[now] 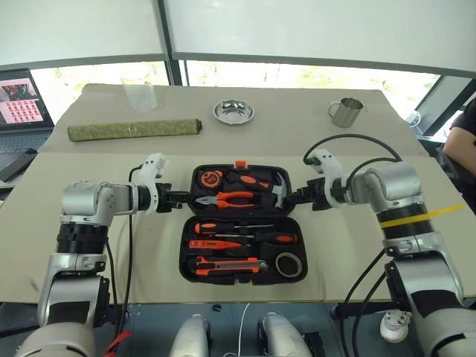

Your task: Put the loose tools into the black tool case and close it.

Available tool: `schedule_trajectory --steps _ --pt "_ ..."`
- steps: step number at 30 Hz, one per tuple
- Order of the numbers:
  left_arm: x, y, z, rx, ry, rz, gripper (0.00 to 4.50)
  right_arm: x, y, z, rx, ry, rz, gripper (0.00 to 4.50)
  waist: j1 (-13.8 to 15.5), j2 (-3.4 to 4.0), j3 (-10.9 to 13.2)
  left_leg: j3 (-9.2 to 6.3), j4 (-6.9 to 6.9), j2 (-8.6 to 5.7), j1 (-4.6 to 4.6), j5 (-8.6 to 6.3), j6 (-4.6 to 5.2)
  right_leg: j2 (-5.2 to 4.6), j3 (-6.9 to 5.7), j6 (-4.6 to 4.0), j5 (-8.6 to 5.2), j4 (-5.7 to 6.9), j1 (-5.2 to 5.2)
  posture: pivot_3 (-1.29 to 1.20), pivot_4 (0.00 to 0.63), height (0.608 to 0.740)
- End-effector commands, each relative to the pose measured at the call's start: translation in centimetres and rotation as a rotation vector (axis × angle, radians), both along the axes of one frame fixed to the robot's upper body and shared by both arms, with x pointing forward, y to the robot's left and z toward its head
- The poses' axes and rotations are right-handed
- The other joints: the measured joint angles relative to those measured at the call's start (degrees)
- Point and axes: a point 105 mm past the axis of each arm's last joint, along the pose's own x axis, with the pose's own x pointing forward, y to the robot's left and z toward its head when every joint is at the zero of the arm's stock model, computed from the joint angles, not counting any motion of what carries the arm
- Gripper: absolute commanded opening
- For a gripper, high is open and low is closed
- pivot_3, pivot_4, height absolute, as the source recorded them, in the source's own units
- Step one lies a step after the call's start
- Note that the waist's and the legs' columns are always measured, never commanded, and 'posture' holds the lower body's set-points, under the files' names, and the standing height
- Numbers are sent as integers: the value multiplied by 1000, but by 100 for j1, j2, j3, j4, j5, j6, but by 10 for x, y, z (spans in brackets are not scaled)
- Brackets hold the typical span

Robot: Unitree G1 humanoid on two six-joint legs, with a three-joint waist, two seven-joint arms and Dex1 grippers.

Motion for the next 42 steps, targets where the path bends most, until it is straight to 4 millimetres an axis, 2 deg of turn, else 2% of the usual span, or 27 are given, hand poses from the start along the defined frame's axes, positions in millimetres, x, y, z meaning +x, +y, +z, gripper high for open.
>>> schedule_trajectory --steps 1,4,8,11,14,15,18,20,21,24,27,29,31,34,36,37,39,41,42 --pt "11 6 17 -87 -159 56 0 6 9 42 84 -311 90 72 -1 0 0 1 6 0 -4 0 -1 0 3 0 0 9 -6 0 150 740" --pt "13 19 36 -72 -390 86 0 -10 13 64 68 -563 208 72 -5 3 4 -2 16 1 -27 1 -2 1 2 0 0 16 -27 0 150 740" --pt "3 25 71 -14 -759 72 0 -25 5 64 -113 -824 283 72 8 5 6 -3 25 1 -95 1 -4 -4 1 3 2 21 -89 0 150 740" --pt "-10 25 76 72 -900 30 0 -37 4 60 -204 -981 359 72 5 5 6 0 37 1 -126 3 -6 -6 5 6 8 26 -119 0 150 740" --pt "-33 20 59 298 -1125 -113 0 -49 4 42 -348 -1125 467 72 3 5 6 3 35 1 -124 3 -6 -8 5 7 8 18 -116 0 150 740" --pt "-39 19 48 364 -1166 -161 0 -54 8 35 -386 -1169 525 72 3 5 6 6 32 1 -119 2 -5 -8 6 7 8 14 -111 0 150 740" --pt "-44 27 15 410 -1145 -133 0 -59 17 23 -449 -1268 599 72 9 4 6 15 30 1 -105 1 -4 -10 10 7 8 12 -102 0 150 740" --pt "-54 26 -5 477 -1156 -201 0 -64 17 8 -503 -1322 654 72 1 4 5 15 36 4 -91 2 -4 -8 9 5 10 15 -88 0 150 740" --pt "-60 26 -13 484 -1156 -236 0 -68 14 -3 -502 -1309 688 419 -9 4 5 17 35 5 -73 2 -4 -7 10 4 11 13 -70 0 150 740" --pt "-75 30 -23 483 -1143 -280 950 -81 1 -23 -523 -1294 760 1435 -14 4 5 24 14 10 8 -2 0 -4 10 4 9 -10 6 0 150 740" --pt "-81 53 -25 502 -1082 -228 2108 -84 -16 -20 -566 -1310 743 2406 -4 2 3 31 -3 12 16 -1 0 -7 14 4 9 -27 12 0 150 740" --pt "-84 73 -27 492 -1003 -178 2509 -84 -32 -18 -605 -1292 702 3040 11 2 3 30 -2 13 17 -1 0 -6 13 4 10 -25 13 0 150 740" --pt "-87 89 -28 518 -956 -165 2509 -86 -47 -18 -610 -1245 657 3040 23 2 3 30 -1 13 16 -1 0 -7 13 5 10 -25 14 0 150 740" --pt "-87 101 -28 515 -901 -158 2509 -94 -59 -20 -549 -1144 598 3040 14 2 3 32 -1 14 15 -1 1 -7 13 5 10 -26 10 0 150 740" --pt "-80 99 -25 493 -876 -172 2509 -107 -58 -19 -448 -1066 580 2502 35 3 4 32 -1 15 16 -1 1 -7 13 5 10 -26 13 0 150 740" --pt "-73 95 -21 477 -881 -176 2252 -118 -53 -20 -366 -997 593 2307 50 3 4 31 -2 14 16 -1 1 -7 12 5 9 -26 13 0 150 740" --pt "-65 89 -15 444 -877 -169 1796 -131 -44 -19 -278 -928 625 1615 72 -2 1 27 -1 15 13 -1 1 -6 8 5 9 -26 15 0 150 740" --pt "-51 77 -10 395 -862 -170 1177 -147 -29 -21 -198 -835 692 1006 52 -2 0 28 2 19 16 -1 1 -2 9 4 10 -27 22 0 150 740" --pt "-43 69 -9 380 -852 -181 681 -156 -20 -24 -161 -773 729 547 50 -1 0 29 4 17 19 -1 1 -4 11 5 10 -27 25 0 150 740"
